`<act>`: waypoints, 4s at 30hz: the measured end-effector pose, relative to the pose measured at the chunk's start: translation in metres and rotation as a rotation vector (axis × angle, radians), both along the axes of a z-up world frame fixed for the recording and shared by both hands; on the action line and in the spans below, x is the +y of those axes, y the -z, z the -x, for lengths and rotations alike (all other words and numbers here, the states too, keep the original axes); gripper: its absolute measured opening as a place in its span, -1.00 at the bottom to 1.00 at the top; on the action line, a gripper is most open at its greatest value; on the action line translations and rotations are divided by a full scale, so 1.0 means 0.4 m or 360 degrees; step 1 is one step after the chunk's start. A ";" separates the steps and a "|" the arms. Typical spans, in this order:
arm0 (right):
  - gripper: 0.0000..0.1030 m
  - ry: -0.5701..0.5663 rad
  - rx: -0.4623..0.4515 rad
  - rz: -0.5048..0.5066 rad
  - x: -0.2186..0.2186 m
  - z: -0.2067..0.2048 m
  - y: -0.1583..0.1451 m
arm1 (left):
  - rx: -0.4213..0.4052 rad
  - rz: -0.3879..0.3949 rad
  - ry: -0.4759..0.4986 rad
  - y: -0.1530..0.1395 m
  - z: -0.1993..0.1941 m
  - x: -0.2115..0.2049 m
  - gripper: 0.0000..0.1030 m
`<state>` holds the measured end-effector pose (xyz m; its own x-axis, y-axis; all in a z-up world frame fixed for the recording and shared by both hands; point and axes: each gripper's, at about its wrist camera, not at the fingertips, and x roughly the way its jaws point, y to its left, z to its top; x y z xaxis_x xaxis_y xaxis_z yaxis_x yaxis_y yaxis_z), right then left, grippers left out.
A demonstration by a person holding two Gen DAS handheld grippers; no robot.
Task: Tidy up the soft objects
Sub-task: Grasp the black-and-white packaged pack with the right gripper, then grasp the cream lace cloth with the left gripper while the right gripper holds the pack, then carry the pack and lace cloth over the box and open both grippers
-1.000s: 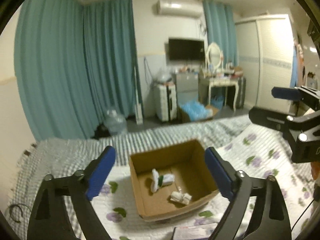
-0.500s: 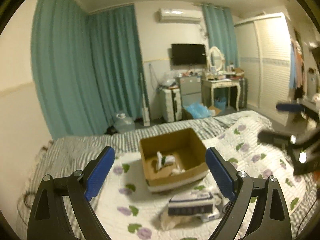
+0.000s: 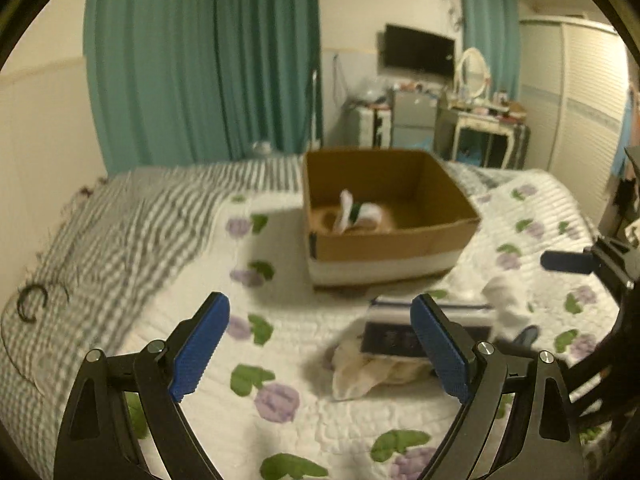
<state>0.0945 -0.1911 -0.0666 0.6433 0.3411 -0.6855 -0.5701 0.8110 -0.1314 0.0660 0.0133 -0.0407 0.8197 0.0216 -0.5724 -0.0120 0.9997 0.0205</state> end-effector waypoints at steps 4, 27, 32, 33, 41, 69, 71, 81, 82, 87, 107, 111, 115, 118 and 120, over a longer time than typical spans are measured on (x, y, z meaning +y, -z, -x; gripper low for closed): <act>0.97 -0.0068 0.0043 0.0126 0.053 -0.027 0.081 | 0.0083 0.0001 -0.0026 0.063 -0.023 0.016 0.81; 0.01 0.0009 -0.0027 0.0090 0.056 -0.074 0.126 | 0.0308 -0.0013 0.0011 0.163 -0.064 -0.004 0.81; -0.02 0.0121 -0.0100 0.0006 0.003 -0.073 0.082 | 0.0416 0.0059 0.0091 0.203 -0.086 -0.039 0.81; -0.02 0.0141 -0.0101 -0.0009 -0.009 -0.076 0.078 | 0.0439 0.0071 0.0107 0.211 -0.092 -0.043 0.80; -0.02 0.0256 -0.0012 -0.0110 -0.070 -0.107 0.090 | 0.0620 0.0213 0.0255 0.287 -0.139 -0.074 0.34; -0.02 0.0380 -0.0097 -0.0206 -0.127 0.000 0.008 | 0.0374 0.0096 0.0281 0.142 -0.029 -0.096 -0.84; -0.02 0.0384 -0.0086 -0.0219 -0.131 -0.004 0.011 | 0.0358 0.0053 0.0249 0.136 -0.030 -0.099 -0.77; -0.02 0.0399 -0.0009 -0.0284 -0.161 -0.054 0.042 | 0.0218 0.0020 0.0111 0.104 -0.064 -0.075 0.74; -0.02 0.0399 -0.0002 -0.0285 -0.162 -0.058 0.045 | 0.0247 0.0011 0.0104 0.115 -0.077 -0.077 0.74; -0.02 0.0392 0.0010 -0.0281 -0.160 -0.080 0.055 | 0.0423 0.0004 0.0080 0.198 -0.146 -0.089 0.74; -0.02 0.0396 0.0031 -0.0309 -0.164 -0.074 0.046 | 0.0461 0.0150 0.0255 0.162 -0.118 -0.090 -0.51; -0.02 0.0400 -0.0056 -0.0310 -0.159 -0.054 -0.026 | 0.0333 0.0119 0.0311 0.039 -0.081 -0.102 -0.51; -0.02 0.0383 -0.0163 -0.0296 -0.138 -0.058 -0.115 | 0.0199 0.0054 0.0314 -0.073 -0.088 -0.114 -0.50; -0.02 0.0378 -0.0202 -0.0300 -0.112 -0.091 -0.182 | 0.0133 0.0032 0.0330 -0.140 -0.124 -0.115 -0.45; -0.02 0.0386 -0.0205 -0.0315 -0.097 -0.121 -0.213 | 0.0093 0.0017 0.0326 -0.162 -0.160 -0.118 -0.45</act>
<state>0.1431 -0.2301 0.0185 0.7992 0.2856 -0.5288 -0.3460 0.9381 -0.0163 0.1299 -0.0339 0.0243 0.7720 -0.1482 -0.6182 0.1922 0.9813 0.0048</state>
